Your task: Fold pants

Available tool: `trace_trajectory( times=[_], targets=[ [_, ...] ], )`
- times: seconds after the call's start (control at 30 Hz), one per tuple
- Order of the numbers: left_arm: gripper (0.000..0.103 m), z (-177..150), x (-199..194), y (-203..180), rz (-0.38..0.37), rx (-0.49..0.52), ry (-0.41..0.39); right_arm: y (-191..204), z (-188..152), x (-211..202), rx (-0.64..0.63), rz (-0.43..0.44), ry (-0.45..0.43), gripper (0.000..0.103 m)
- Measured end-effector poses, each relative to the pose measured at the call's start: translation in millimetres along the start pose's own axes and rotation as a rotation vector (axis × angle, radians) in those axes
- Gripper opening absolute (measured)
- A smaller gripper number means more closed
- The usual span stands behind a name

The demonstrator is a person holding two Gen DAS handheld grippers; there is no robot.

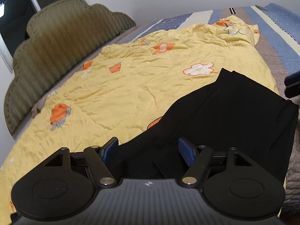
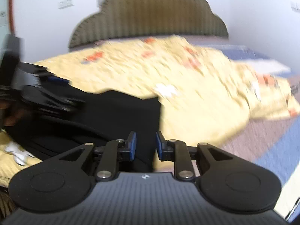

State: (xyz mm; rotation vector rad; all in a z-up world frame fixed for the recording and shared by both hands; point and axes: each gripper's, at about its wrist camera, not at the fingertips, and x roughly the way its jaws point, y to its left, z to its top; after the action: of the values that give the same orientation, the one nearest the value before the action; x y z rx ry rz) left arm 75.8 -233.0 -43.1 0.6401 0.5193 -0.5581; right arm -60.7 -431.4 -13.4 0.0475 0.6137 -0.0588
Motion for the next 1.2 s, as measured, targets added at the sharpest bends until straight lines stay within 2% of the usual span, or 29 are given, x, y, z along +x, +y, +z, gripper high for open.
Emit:
trace_trajectory(
  times=[0.1, 0.23, 0.27, 0.37, 0.4, 0.43, 0.53, 0.57, 0.67, 0.7, 0.77, 0.8, 0.83, 0.87, 0.93, 0.97, 1.03, 1.07, 1.2],
  targets=[
    [0.07, 6.4, -0.2, -1.4, -0.009, 0.001, -0.003, -24.2, -15.0, -6.5, 0.072, 0.079, 0.004, 0.022],
    [0.07, 12.1, 1.9, -8.1, -0.027, 0.0, 0.001, -55.8, -35.0, -6.1, 0.191, 0.288, -0.005, 0.023],
    [0.07, 12.0, 2.4, -10.6, -0.027, 0.003, 0.002, -62.0, -37.6, -2.2, 0.224, 0.32, 0.0, 0.027],
    [0.07, 9.3, 4.2, -15.9, -0.012, 0.027, 0.002, -73.1, -42.2, 12.3, 0.284, 0.414, 0.011, 0.03],
    [0.07, 8.5, 5.2, -15.9, -0.013, 0.027, 0.003, -74.4, -43.0, 15.1, 0.286, 0.436, 0.028, 0.028],
    [0.071, 8.1, 6.7, -15.2, -0.016, 0.019, 0.007, -73.2, -43.2, 14.1, 0.26, 0.444, 0.038, 0.021],
    [0.071, 8.6, 13.9, -11.1, -0.026, -0.029, 0.026, -59.3, -39.6, -0.2, 0.133, 0.411, 0.065, 0.01],
    [0.071, 8.6, 16.1, -9.7, -0.026, -0.044, 0.03, -55.2, -37.9, -6.2, 0.094, 0.397, 0.076, 0.003],
    [0.071, 8.3, 16.5, -9.8, -0.021, -0.052, 0.028, -39.4, -38.9, -30.5, -0.036, 0.355, 0.123, 0.003],
    [0.071, 8.8, 15.4, -11.0, -0.016, -0.048, 0.025, -33.8, -39.8, -42.3, -0.08, 0.362, 0.123, 0.003],
    [0.071, 10.2, 12.4, -12.2, -0.009, -0.047, 0.011, -26.5, -40.7, -70.0, -0.14, 0.438, 0.065, 0.0],
    [0.071, 11.5, 11.0, -12.9, -0.013, -0.049, 0.008, -25.3, -38.5, -76.8, -0.142, 0.406, 0.029, 0.0],
    [0.071, 12.5, 9.8, -12.6, -0.023, -0.055, 0.009, -25.2, -35.6, -77.4, -0.128, 0.321, 0.004, 0.005],
    [0.071, 13.3, 8.4, -12.1, -0.032, -0.062, 0.011, -26.0, -32.1, -71.1, -0.124, 0.233, 0.012, 0.014],
    [0.071, 14.4, 5.2, -11.6, -0.04, -0.064, 0.008, -24.3, -30.1, -51.8, -0.19, 0.09, 0.055, 0.014],
    [0.071, 15.7, 3.6, -11.6, -0.04, -0.058, 0.006, -24.5, -29.6, -42.5, -0.208, 0.066, 0.079, 0.014],
    [0.071, 19.7, 0.5, -12.5, -0.034, -0.046, -0.006, -25.8, -29.4, -28.6, -0.239, 0.119, 0.096, 0.015],
    [0.071, 22.8, -0.8, -12.8, -0.037, -0.04, -0.015, -26.6, -29.9, -24.5, -0.251, 0.163, 0.098, 0.02],
    [0.071, 40.6, -0.2, -17.9, -0.068, -0.027, -0.035, -41.9, -30.8, -12.6, -0.218, 0.297, 0.099, 0.02]
  ],
)
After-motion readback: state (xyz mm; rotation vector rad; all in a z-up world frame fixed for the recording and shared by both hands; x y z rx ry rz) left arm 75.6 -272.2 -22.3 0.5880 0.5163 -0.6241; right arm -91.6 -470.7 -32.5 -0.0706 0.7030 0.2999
